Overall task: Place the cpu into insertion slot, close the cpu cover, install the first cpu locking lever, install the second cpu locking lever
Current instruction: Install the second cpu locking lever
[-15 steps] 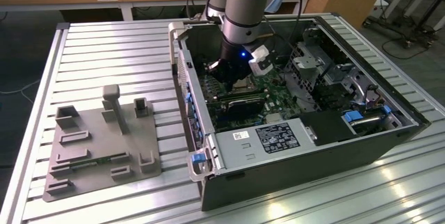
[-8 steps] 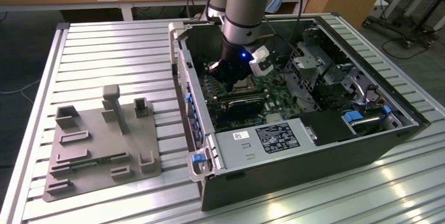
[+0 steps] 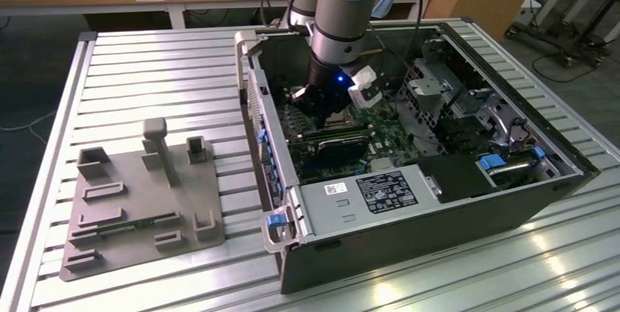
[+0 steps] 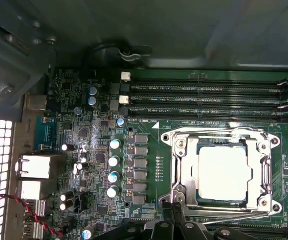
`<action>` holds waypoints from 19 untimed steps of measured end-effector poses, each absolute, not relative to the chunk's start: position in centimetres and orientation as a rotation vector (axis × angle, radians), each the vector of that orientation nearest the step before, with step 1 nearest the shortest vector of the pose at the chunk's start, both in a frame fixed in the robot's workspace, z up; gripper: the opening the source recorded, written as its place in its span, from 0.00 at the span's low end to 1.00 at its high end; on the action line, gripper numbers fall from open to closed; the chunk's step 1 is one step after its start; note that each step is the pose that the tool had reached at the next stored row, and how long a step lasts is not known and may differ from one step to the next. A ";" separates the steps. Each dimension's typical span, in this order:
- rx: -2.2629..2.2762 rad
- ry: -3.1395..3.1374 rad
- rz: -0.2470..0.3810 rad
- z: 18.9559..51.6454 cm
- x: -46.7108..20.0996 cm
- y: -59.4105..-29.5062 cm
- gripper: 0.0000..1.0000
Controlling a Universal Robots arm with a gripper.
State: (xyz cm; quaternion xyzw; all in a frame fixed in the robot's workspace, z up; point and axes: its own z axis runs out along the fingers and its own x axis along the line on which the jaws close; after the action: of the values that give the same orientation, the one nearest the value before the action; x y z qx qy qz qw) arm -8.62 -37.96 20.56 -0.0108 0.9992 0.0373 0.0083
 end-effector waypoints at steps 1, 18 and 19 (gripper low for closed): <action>-0.034 3.123 0.117 20.6 -8.6 -38.0 0.10; -0.044 3.122 0.128 20.4 -8.8 -38.5 0.10; -0.045 3.122 0.131 20.3 -8.8 -38.5 0.10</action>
State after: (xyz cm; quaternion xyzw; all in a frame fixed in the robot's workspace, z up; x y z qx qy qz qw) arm -8.84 -38.47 20.35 -0.0143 0.9990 0.0419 0.0082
